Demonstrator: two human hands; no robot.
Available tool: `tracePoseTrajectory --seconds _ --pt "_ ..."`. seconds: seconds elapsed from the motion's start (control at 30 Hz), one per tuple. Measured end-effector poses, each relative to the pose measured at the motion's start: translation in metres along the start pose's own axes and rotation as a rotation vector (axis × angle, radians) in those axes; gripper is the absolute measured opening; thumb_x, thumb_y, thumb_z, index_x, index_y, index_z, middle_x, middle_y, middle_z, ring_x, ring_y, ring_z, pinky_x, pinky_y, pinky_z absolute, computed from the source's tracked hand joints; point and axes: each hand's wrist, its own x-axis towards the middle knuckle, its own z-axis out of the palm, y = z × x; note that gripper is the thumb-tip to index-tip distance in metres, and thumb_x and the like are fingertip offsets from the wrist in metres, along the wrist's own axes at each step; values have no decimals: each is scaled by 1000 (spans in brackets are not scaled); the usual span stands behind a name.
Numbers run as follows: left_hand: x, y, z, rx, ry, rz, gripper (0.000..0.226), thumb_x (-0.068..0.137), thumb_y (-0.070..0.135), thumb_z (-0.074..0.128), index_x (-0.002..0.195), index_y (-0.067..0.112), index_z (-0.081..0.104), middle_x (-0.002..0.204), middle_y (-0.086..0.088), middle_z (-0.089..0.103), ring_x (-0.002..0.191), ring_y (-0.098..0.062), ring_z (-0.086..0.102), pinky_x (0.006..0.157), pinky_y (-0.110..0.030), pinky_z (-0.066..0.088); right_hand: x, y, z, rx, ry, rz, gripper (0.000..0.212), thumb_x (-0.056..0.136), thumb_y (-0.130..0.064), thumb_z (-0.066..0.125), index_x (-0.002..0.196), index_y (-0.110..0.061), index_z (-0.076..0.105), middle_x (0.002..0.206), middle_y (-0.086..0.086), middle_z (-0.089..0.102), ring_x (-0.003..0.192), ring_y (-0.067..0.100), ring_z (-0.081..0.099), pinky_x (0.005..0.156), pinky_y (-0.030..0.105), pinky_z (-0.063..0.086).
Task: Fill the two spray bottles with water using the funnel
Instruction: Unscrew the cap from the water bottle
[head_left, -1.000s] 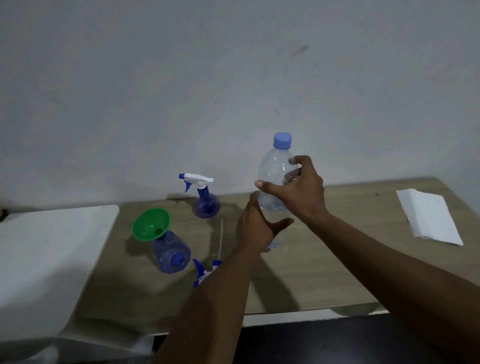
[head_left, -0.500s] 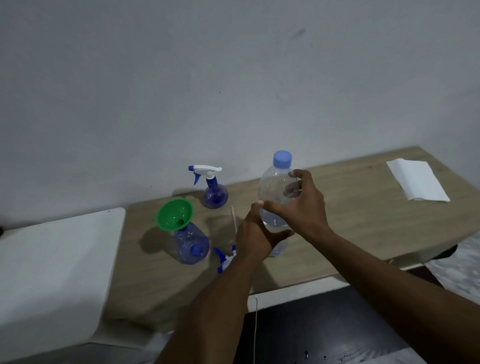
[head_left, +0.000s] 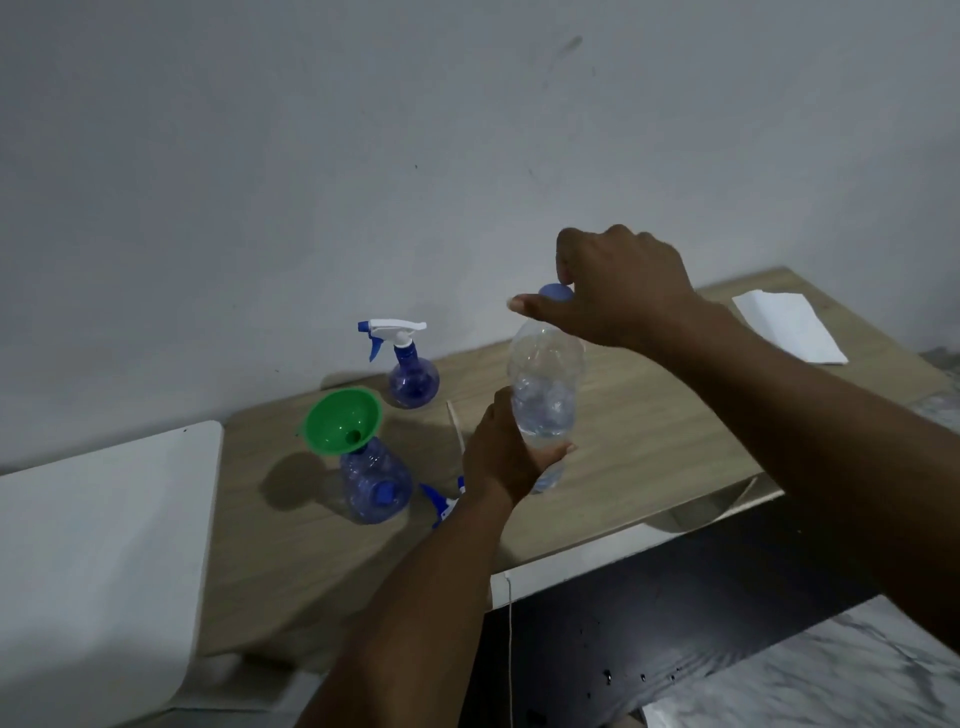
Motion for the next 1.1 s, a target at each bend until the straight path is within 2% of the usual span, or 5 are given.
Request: tracePoseTrajectory --seconds 0.33,0.53,0.73,0.9,1.1 --pt "1 -5 -2 -24 -31 18 87 66 65 78 134 27 39 127 5 60 113 -15 61 92 -28 49 15 9 -16 214 -414 -298 21 94 -36 64 104 -23 51 94 -3 60 82 17 54 67 30 40" --pt "2 -5 0 -23 -23 27 85 67 65 77 133 27 39 125 5 61 111 -15 61 92 -27 50 17 10 -16 2 -321 -224 54 88 -66 53 99 -14 53 86 0 56 78 18 53 66 33 44" --pt "3 -4 2 -30 -45 2 86 67 67 76 134 29 37 126 6 60 113 -16 61 94 -30 50 19 17 -18 140 -404 -350 24 92 -38 66 103 -21 54 96 -2 61 82 16 52 71 31 42" --pt "6 -3 3 22 -66 -42 88 64 71 73 134 31 35 129 6 59 116 -16 59 96 -30 47 22 19 -15 96 -378 -290 53 84 -62 64 116 -20 56 97 -3 60 84 16 55 74 33 48" --pt "6 -4 9 -46 -81 -152 83 58 89 59 121 39 43 117 14 61 113 -12 59 97 -29 47 28 38 -24 364 -372 -388 28 93 -28 67 120 -27 61 104 -6 64 87 9 62 75 26 46"
